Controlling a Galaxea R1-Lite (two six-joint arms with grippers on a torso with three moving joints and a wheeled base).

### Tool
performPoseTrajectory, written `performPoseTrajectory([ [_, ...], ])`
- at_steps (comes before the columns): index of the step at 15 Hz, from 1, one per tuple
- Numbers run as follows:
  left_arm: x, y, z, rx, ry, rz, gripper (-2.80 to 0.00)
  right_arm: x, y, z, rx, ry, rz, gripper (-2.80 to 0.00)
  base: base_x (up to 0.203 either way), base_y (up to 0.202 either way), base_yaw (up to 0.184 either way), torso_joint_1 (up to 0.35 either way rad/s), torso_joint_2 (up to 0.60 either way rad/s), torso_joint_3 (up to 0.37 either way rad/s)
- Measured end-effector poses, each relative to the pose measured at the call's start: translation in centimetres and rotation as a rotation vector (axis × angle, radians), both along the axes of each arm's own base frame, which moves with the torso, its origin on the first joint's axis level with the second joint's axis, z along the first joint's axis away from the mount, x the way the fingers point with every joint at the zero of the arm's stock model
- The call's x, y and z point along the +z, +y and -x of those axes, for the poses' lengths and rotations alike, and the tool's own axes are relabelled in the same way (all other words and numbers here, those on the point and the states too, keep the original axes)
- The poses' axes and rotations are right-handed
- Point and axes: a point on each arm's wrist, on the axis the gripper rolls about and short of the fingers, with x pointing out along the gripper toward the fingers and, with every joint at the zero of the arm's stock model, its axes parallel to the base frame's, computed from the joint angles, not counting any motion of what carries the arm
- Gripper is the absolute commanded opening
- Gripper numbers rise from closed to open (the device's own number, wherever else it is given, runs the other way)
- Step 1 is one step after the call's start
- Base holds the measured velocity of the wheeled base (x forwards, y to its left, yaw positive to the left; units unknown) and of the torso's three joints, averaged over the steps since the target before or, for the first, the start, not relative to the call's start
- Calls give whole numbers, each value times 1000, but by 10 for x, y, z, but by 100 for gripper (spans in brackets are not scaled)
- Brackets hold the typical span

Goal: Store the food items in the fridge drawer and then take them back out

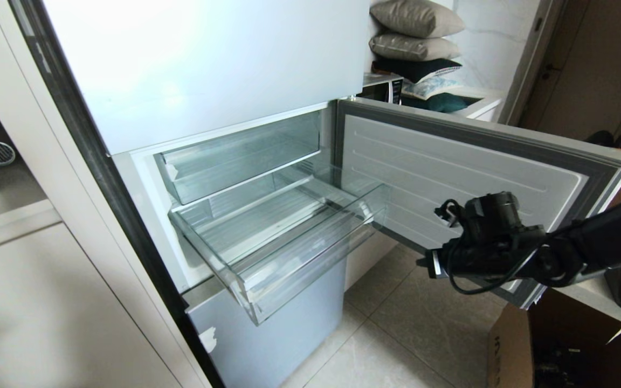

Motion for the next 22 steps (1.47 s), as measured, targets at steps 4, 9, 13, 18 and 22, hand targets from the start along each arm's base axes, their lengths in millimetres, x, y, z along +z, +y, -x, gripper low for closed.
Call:
performPoseTrajectory([
  [4,0,0,0,0,0,0,-280,-10,34,-38,3,-8,45,-280,0,0,0,0,0,0],
  [9,0,0,0,0,0,0,-280,-28,69,-84,37,-75,27,-280,0,0,0,0,0,0],
  [13,0,0,0,0,0,0,-280,-41,94,-104,77,-157,-7,-280,0,0,0,0,0,0],
  [18,0,0,0,0,0,0,-280,-28,133,-115,138,-458,-199,-280,0,0,0,0,0,0],
  [22,0,0,0,0,0,0,-280,-36,146,-104,111,-457,-265,-280,0,0,0,0,0,0],
])
